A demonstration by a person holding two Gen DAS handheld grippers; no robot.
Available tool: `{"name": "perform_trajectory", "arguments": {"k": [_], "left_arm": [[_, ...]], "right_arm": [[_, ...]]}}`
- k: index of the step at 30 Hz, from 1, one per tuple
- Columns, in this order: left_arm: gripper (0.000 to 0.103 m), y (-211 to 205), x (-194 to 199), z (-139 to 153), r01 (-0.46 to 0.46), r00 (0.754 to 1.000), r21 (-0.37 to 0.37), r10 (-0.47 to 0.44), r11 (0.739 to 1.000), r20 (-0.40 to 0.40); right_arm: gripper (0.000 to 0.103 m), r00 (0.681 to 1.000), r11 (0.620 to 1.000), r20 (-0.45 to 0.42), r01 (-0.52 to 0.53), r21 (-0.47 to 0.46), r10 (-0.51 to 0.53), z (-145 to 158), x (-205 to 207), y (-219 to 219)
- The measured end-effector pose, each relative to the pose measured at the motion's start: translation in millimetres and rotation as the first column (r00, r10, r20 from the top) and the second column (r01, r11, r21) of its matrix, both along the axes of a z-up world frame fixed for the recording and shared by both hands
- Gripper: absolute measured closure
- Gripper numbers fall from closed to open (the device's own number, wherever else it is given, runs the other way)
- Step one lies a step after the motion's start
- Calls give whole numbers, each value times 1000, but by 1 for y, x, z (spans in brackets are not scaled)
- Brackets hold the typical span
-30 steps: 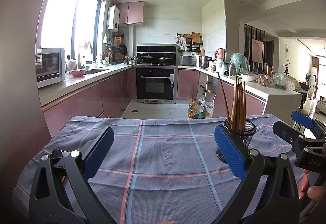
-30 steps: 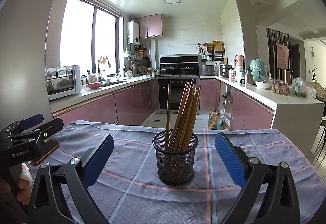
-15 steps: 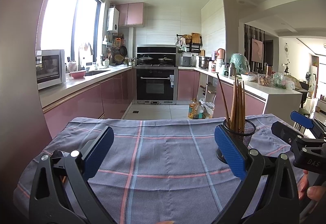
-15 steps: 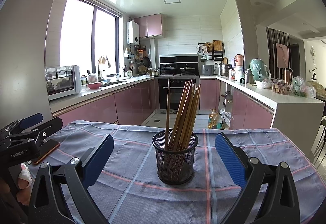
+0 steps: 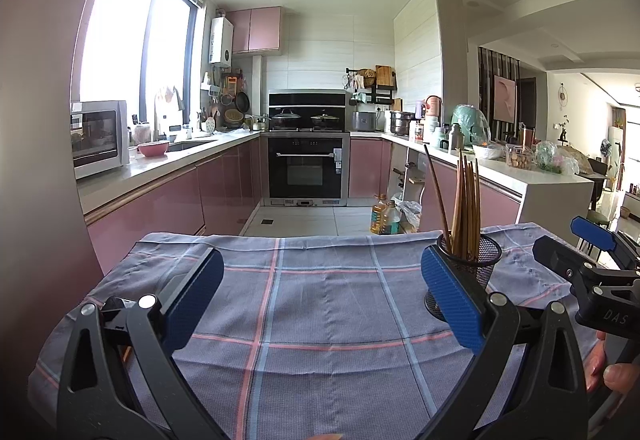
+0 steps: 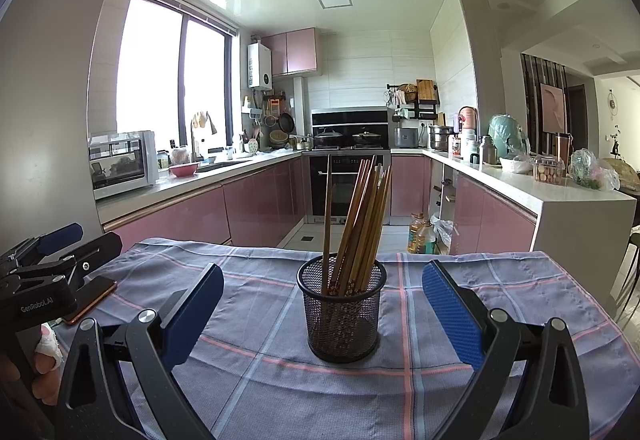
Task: Organize utensils
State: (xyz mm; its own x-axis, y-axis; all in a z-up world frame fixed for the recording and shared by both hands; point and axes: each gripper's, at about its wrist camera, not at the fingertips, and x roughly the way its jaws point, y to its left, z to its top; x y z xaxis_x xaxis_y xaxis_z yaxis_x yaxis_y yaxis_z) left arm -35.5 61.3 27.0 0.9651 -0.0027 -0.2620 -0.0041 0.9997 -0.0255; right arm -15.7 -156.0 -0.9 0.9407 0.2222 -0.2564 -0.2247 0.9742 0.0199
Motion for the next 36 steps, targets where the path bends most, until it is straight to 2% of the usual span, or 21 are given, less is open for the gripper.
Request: {"name": "perform_trajectory", "arguments": {"k": [36], "left_arm": [[6,0,-2,-2,1,1000,4,-1,1000,4]], "right_arm": [[7,1000,1000,4,5,8,-5,2,-1,1]]}}
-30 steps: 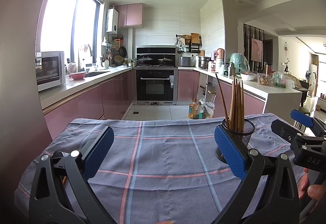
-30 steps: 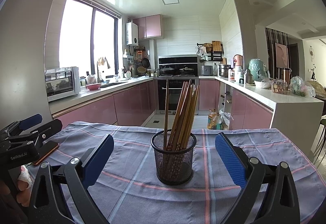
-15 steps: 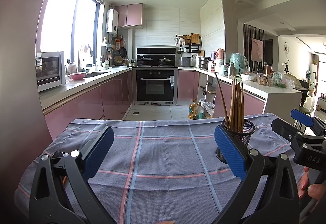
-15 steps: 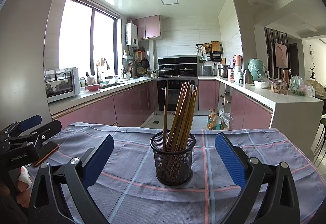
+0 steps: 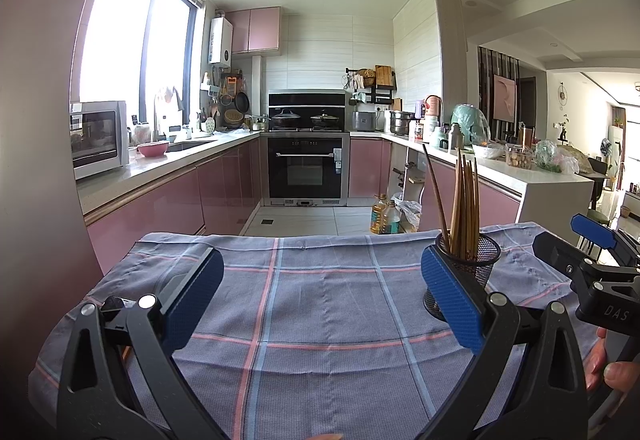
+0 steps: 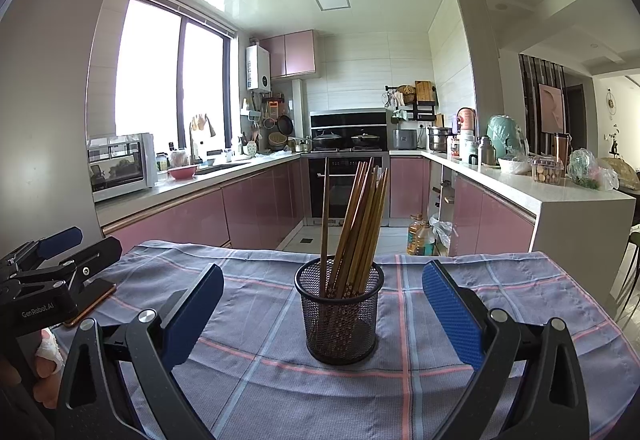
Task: Organize utensils
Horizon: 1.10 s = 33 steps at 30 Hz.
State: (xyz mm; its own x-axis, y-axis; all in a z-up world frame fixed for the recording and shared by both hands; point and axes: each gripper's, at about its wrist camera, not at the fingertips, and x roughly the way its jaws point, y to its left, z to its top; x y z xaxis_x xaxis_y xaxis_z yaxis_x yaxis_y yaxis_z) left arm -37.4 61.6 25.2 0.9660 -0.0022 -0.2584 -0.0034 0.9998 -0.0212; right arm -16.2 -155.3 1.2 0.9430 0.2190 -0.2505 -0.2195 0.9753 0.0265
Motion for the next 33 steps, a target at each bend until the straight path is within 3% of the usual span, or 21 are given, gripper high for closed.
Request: {"name": "perform_trajectory", "arguments": {"k": [33], "left_arm": [[6,-2,-1,-1,1,1000,4,-1,1000,2]], "right_arm": [[7,1000,1000,-5,-1,4,1,0,4,4]]}}
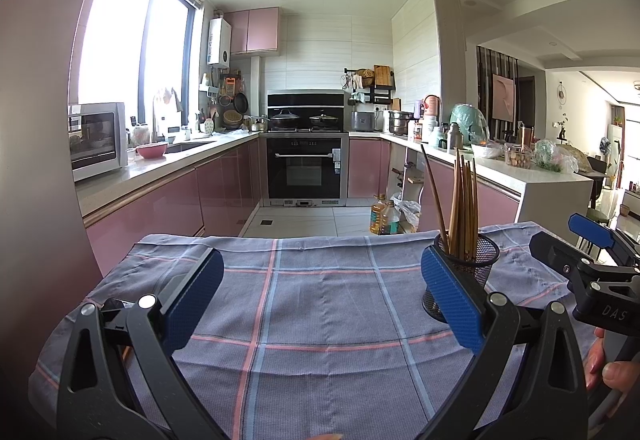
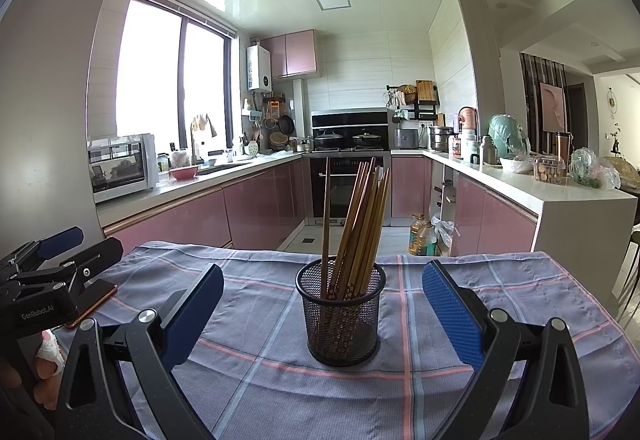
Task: Organize utensils
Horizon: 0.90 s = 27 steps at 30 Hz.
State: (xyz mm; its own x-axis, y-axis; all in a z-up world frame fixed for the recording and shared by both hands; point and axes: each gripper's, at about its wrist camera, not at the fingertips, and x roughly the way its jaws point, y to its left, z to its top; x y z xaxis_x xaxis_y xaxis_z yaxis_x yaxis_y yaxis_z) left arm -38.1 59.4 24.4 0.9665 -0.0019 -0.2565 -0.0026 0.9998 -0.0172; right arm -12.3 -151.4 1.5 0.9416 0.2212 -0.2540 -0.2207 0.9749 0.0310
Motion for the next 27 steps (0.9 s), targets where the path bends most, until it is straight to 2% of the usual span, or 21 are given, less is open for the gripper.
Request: {"name": "perform_trajectory", "arguments": {"k": [27], "left_arm": [[6,0,1,-1,-8,1000,10,8,1000,12]], "right_arm": [[7,1000,1000,0,-2,6,2,-1,0,0]]}}
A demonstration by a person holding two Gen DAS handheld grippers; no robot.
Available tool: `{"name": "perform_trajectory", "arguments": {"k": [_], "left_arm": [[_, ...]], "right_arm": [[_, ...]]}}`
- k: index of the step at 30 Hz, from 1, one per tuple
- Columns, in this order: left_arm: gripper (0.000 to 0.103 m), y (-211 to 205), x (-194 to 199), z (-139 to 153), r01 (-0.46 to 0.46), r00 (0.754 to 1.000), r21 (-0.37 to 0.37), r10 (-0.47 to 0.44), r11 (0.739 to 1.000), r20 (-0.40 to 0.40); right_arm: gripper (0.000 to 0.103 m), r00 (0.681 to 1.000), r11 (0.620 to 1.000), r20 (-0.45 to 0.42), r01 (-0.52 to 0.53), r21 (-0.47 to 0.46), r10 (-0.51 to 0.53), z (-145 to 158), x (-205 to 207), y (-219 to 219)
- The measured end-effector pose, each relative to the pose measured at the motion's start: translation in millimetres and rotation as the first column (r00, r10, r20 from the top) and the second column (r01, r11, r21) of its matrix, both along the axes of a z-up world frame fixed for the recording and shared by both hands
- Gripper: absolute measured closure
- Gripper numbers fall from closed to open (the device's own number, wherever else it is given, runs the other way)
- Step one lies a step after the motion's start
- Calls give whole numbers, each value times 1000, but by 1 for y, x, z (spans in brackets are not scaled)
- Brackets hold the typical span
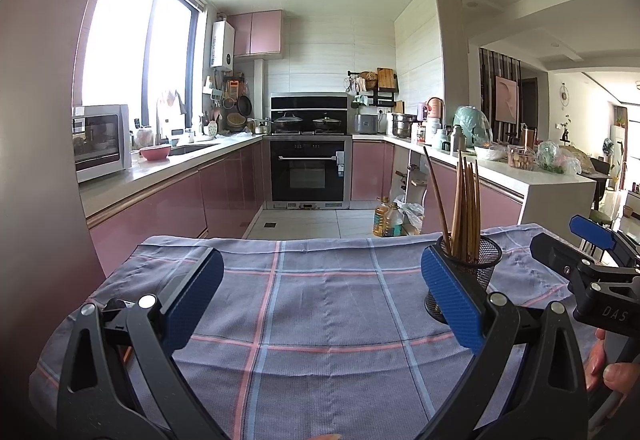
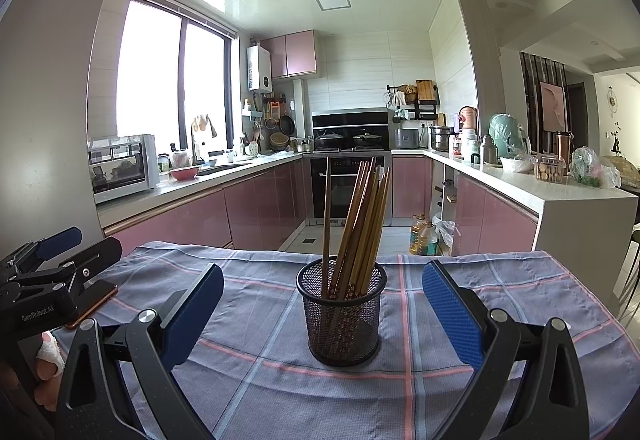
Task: Organize utensils
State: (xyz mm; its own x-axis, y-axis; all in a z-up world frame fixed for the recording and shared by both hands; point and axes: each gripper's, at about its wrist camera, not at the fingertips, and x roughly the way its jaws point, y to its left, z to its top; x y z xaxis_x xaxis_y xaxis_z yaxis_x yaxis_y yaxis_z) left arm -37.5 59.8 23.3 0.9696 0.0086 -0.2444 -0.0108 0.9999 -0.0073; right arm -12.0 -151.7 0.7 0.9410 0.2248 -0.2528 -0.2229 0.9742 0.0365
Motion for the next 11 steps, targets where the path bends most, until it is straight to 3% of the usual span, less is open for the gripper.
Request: {"name": "perform_trajectory", "arguments": {"k": [6,11], "left_arm": [[6,-1,7,-6,15,999,12,-14,1000,-49],[6,9,29,-23,-2,987,-6,1,1000,-163]], "right_arm": [[7,1000,1000,-28,12,-16,-13,-6,5,-6],[7,978,991,-169,114,-73,-125,-24,36,-42]]}}
